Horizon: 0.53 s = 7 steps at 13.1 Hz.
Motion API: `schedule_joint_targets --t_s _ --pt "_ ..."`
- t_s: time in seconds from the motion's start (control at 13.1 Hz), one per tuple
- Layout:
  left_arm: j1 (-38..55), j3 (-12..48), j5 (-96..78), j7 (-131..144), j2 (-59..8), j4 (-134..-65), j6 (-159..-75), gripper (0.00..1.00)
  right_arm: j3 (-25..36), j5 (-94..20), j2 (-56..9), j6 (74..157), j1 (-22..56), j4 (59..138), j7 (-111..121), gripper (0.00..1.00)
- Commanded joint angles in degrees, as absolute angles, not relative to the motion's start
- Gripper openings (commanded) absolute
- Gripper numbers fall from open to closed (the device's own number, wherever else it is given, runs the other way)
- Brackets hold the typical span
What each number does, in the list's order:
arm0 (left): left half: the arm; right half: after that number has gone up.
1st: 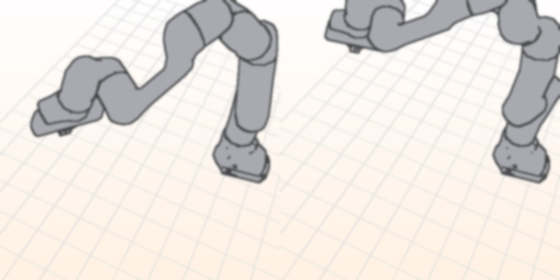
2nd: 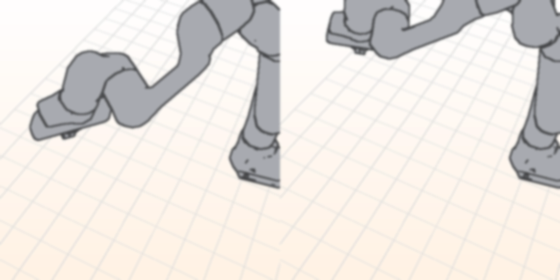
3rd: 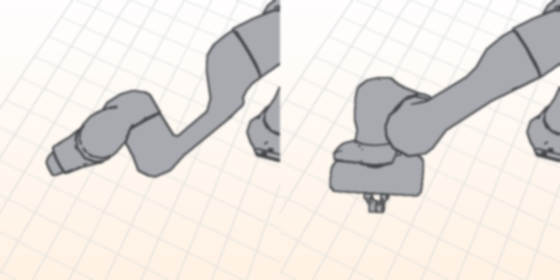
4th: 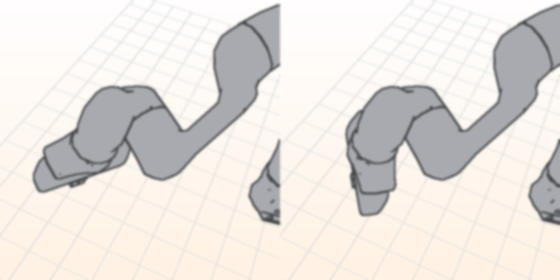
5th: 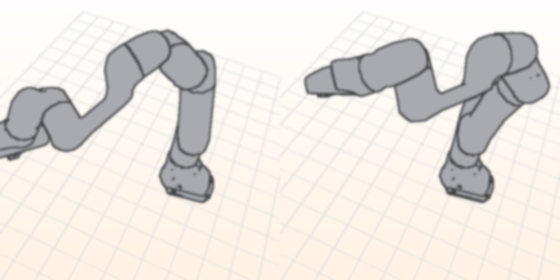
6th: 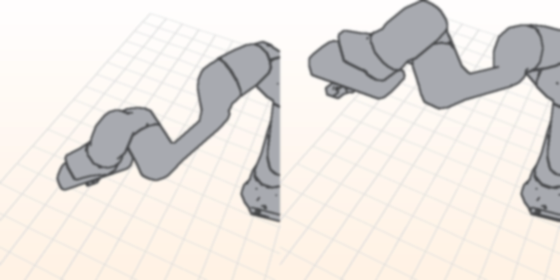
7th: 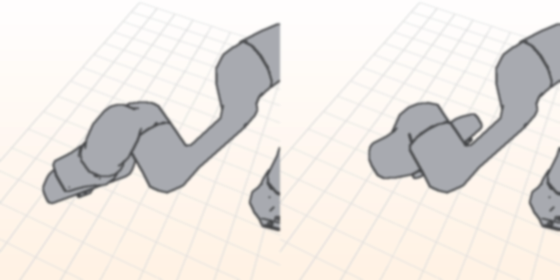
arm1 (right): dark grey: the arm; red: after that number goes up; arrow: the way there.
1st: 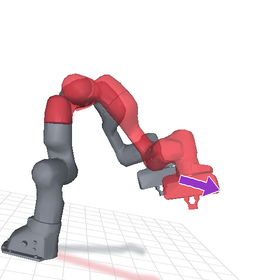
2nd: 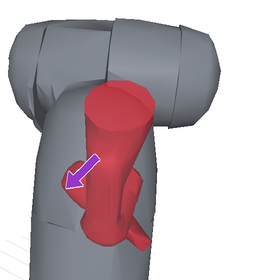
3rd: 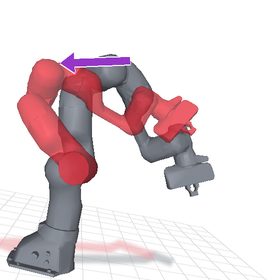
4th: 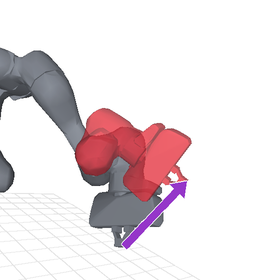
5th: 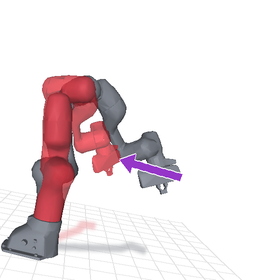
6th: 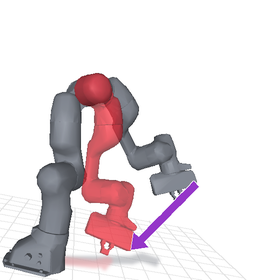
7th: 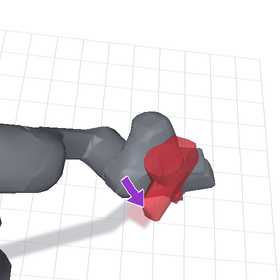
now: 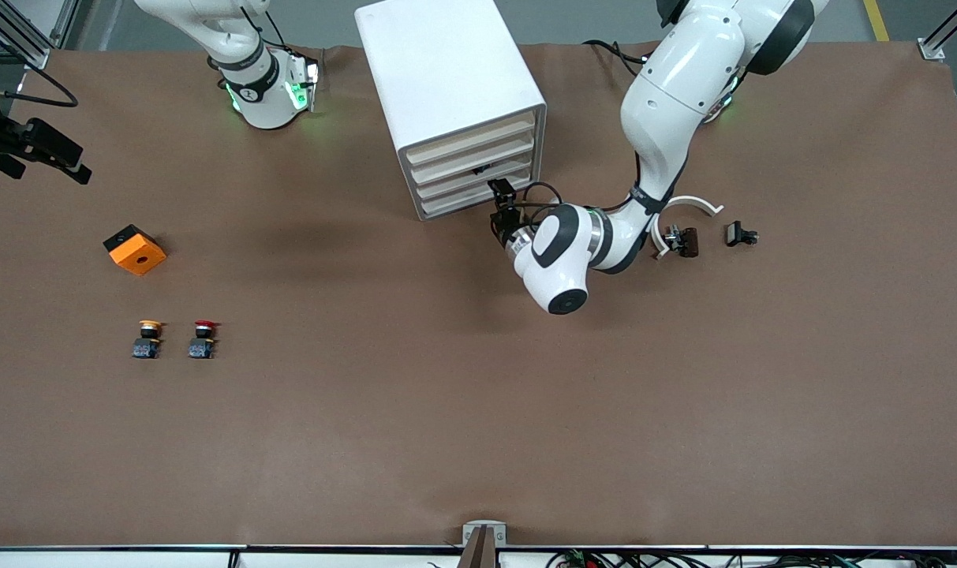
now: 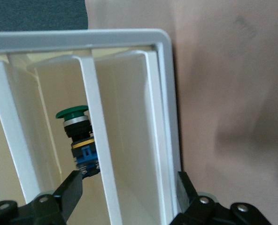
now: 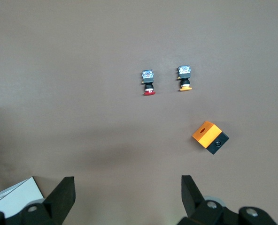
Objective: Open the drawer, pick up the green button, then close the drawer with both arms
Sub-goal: 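Grasp the drawer handle with the left gripper and pull the drawer open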
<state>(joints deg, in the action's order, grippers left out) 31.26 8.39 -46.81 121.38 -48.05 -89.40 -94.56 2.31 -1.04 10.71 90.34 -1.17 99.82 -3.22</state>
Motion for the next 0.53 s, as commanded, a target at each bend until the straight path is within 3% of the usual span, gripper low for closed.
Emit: schedule_joint_targets --t_s 0.0,0.15,0.46 --pt "31.99 8.61 -49.65 121.29 -48.78 -88.95 -93.87 0.6 1.67 -0.97 11.78 90.35 -1.76 100.11 -2.99 1.0" --pt "31.99 9.14 -51.06 121.29 -49.04 -88.94 -93.87 0.47 1.67 -0.01 11.69 90.35 -1.67 100.11 -2.99 1.0" --pt "33.57 9.14 -51.68 121.46 -49.57 -88.94 -93.87 0.42 1.76 0.35 11.69 90.7 -1.41 100.11 -2.29 1.0"
